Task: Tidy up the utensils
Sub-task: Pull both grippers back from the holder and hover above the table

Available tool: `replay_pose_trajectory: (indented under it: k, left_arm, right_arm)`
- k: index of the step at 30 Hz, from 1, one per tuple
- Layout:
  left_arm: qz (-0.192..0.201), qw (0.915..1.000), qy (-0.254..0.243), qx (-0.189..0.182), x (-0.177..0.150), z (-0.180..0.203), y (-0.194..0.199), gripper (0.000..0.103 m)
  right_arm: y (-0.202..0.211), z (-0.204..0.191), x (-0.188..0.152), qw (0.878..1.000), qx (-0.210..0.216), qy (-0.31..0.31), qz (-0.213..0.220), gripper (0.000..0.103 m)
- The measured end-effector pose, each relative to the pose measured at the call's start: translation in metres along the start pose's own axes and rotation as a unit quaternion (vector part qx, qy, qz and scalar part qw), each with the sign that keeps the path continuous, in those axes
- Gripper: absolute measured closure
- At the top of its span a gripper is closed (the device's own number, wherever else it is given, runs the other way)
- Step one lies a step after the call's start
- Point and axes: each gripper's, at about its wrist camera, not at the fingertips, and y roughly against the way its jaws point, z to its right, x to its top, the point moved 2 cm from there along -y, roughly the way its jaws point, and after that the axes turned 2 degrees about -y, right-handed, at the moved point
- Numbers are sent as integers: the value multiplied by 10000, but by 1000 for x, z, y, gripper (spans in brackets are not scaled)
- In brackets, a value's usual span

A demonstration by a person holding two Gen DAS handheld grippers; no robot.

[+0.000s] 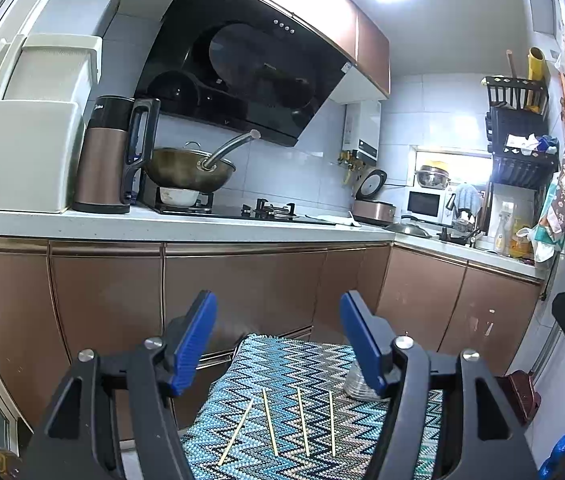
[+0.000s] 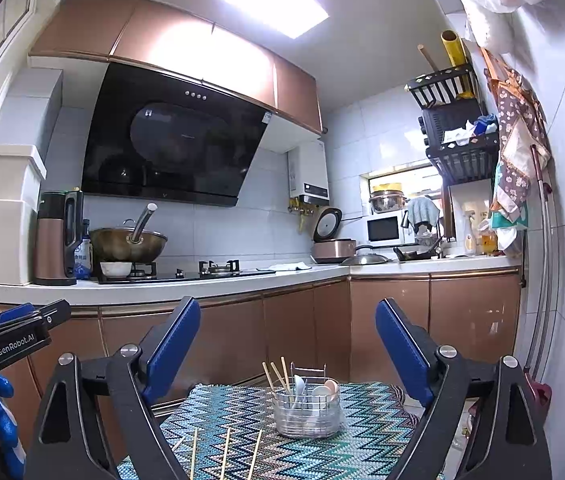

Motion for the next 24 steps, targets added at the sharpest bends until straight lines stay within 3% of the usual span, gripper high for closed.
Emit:
replay_pose_trajectory:
  k: [13,24]
  left_arm:
    - [-206,9996,-170,-20,-14,17,-24,39]
    - [-697,9973,-218,-14,-38,24,-83,39]
  right_arm:
    - [-17,13,-13,9997,-91,-111,-197,14]
    - [-64,19,-43,9972,-114,-82,-733,14]
